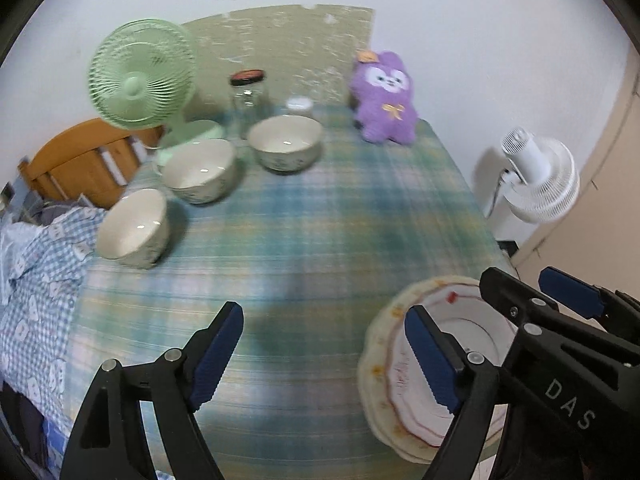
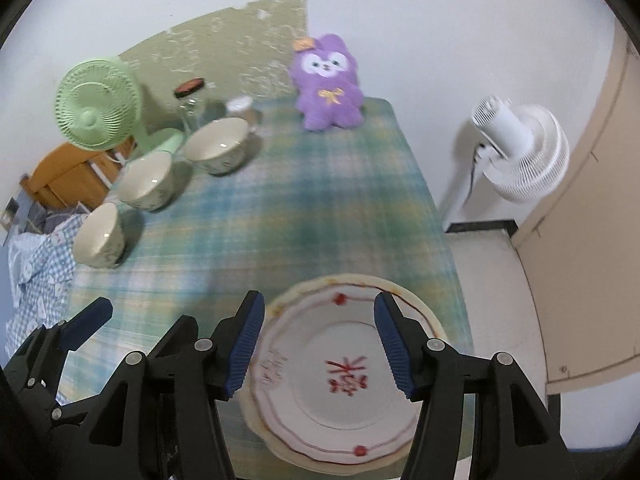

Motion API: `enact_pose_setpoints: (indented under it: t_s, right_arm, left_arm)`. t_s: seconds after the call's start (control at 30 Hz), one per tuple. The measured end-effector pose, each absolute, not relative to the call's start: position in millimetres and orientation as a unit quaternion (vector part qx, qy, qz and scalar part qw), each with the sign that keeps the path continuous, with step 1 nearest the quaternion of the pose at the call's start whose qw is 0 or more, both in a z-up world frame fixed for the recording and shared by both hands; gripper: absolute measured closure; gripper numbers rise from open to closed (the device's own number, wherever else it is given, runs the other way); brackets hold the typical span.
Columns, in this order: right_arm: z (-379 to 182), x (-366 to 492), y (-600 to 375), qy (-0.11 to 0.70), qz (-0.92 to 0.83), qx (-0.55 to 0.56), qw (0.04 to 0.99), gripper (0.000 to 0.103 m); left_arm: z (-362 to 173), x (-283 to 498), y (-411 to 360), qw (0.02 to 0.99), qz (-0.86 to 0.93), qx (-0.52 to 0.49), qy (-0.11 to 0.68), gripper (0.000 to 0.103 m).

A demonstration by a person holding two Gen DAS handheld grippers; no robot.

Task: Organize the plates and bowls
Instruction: 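Set the plate stack down beside the white fan and open the right gripper, then grasp the rim of the large cream bowl with both grippers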

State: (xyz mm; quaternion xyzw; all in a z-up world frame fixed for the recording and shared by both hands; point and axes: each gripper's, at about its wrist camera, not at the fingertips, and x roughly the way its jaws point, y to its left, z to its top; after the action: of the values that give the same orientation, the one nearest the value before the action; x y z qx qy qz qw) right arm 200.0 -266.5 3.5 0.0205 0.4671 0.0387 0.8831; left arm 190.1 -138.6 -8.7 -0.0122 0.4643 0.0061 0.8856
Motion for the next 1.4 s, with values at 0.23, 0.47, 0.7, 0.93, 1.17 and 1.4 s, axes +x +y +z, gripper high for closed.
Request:
enact_pose_setpoints:
  t_s: [0.23,0.47,0.7,0.93,1.17,1.4]
  right_arm:
    - [11,212,-207,0.47,0.049,0.01,0.881,0.042]
    - [10,226,-144,0.469,0.033,0.017,0.883,0.042]
    - [1,248,-86,0.471,0.02,0.034,0.881,0.042]
    - [-17,277,-32,0.482,0.016,0.043,0.875,0.042]
    - [-41,308,10,0.487,0.02,0.034,0.872,0.042]
    - [-63,331,38,0.496,0.021,0.027,0.868,0.042]
  left_arm:
    - [-3,200,-78,0.886,0.013,-0.013,0.463,0.02]
    - [-3,218,-18,0.883,0.008,0.002,0.469,0.02]
    - [-10,245,40,0.878,-0.003,0.007,0.478,0.019]
    - [-25,270,90,0.881,0.009,0.02,0.472,0.021]
    - [-51,302,135,0.875,0.013,0.006,0.484,0.023]
    - [-75,324,156,0.865,0.003,0.004,0.502,0.033]
